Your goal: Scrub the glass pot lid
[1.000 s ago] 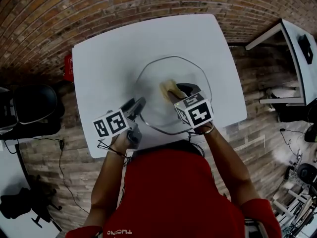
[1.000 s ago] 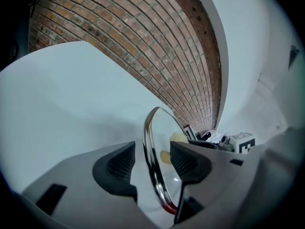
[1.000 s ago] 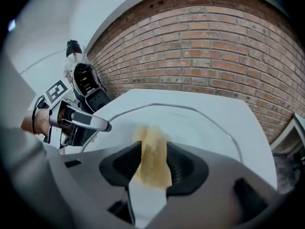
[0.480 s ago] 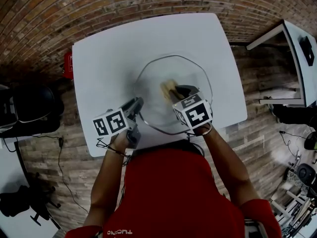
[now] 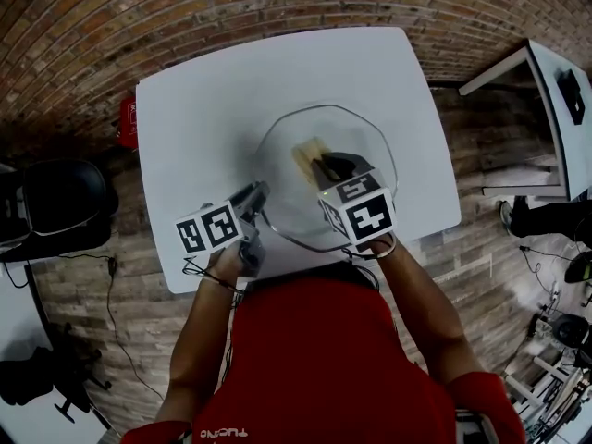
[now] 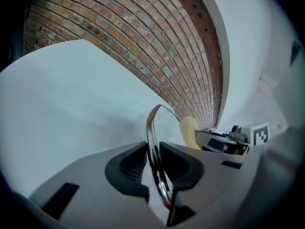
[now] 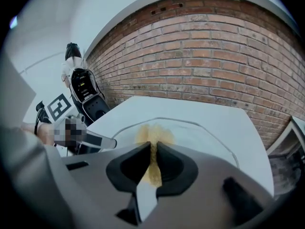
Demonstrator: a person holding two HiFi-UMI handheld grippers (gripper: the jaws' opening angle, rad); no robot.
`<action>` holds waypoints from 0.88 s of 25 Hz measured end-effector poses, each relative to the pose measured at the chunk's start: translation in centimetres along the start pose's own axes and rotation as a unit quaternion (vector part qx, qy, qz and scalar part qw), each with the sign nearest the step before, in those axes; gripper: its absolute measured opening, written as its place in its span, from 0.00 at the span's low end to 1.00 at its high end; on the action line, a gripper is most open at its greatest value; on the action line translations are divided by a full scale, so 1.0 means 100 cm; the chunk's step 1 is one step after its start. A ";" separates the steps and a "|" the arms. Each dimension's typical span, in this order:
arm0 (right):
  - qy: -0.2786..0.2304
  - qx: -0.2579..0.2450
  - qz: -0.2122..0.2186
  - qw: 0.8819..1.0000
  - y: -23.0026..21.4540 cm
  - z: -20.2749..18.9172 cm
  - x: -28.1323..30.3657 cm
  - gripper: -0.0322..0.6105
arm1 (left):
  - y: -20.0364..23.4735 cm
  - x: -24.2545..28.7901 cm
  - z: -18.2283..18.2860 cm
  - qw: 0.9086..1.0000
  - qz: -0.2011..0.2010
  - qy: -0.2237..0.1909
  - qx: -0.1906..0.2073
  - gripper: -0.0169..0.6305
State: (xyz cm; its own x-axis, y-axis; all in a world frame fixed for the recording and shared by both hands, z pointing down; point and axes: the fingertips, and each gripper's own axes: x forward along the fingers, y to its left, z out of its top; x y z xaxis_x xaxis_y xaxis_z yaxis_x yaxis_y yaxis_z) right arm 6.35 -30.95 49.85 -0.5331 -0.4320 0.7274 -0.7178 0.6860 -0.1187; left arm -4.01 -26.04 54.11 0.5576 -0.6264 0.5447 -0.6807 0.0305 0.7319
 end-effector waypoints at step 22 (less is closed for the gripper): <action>0.018 0.004 -0.042 0.999 -0.015 0.021 0.057 0.13 | 0.001 0.001 0.006 1.000 -0.004 0.016 0.003 0.17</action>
State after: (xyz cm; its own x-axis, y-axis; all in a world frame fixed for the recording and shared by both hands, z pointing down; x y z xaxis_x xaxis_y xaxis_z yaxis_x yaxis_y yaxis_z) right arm 3.44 -35.69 52.80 -0.4541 -0.4675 0.7584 -0.7631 0.6434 -0.0603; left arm -4.29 -26.56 54.03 0.5774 -0.6015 0.5521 -0.6795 0.0210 0.7334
